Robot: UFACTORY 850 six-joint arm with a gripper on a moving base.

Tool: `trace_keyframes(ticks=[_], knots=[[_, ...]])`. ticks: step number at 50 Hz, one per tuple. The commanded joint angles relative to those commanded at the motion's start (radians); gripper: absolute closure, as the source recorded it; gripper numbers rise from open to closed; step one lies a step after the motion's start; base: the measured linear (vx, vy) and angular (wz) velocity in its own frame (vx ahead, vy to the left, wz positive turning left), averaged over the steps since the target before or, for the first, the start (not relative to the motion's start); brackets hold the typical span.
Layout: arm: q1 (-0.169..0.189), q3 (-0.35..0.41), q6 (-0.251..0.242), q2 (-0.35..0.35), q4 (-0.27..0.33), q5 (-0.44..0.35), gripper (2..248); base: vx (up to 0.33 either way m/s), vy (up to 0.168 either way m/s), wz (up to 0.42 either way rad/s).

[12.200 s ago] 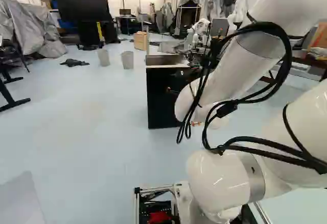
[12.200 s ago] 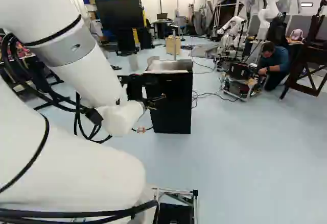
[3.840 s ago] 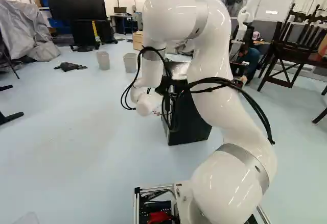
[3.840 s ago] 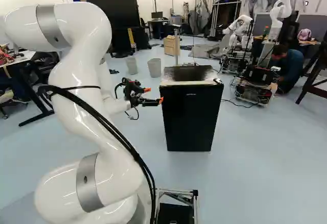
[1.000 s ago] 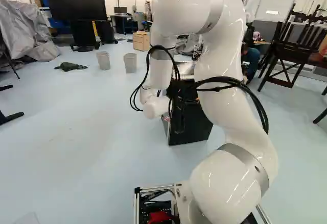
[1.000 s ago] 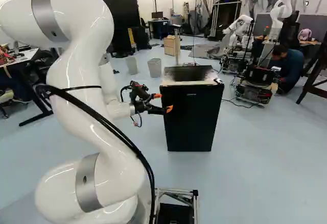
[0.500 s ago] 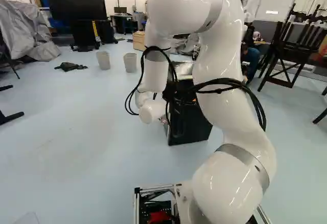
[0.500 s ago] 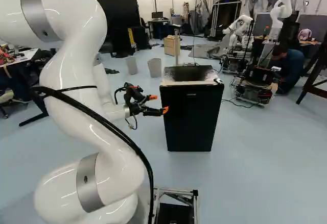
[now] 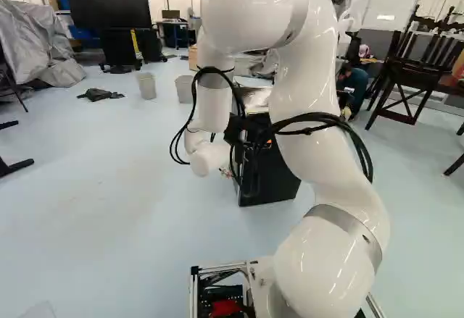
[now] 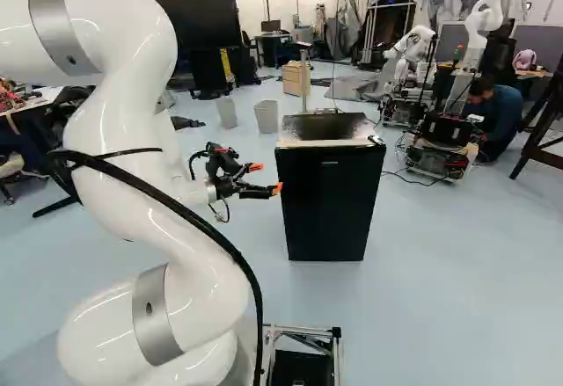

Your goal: Grab a drink from the fridge

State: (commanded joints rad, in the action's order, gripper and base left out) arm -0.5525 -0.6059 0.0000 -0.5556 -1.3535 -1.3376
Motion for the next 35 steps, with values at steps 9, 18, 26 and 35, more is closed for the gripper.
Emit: trace_keyframes(ticks=[9,18,26,35], knots=[[-0.014,-0.026,0.0,-0.014,-0.007,0.0,3,0.0,0.0,0.0],[-0.025,-0.058,0.0,-0.03,-0.013,0.0,3,0.0,0.0,0.0],[-0.028,-0.089,0.0,-0.046,-0.019,0.0,3,0.0,0.0,0.0],[-0.023,-0.13,0.0,-0.067,-0.025,0.0,3,0.0,0.0,0.0]])
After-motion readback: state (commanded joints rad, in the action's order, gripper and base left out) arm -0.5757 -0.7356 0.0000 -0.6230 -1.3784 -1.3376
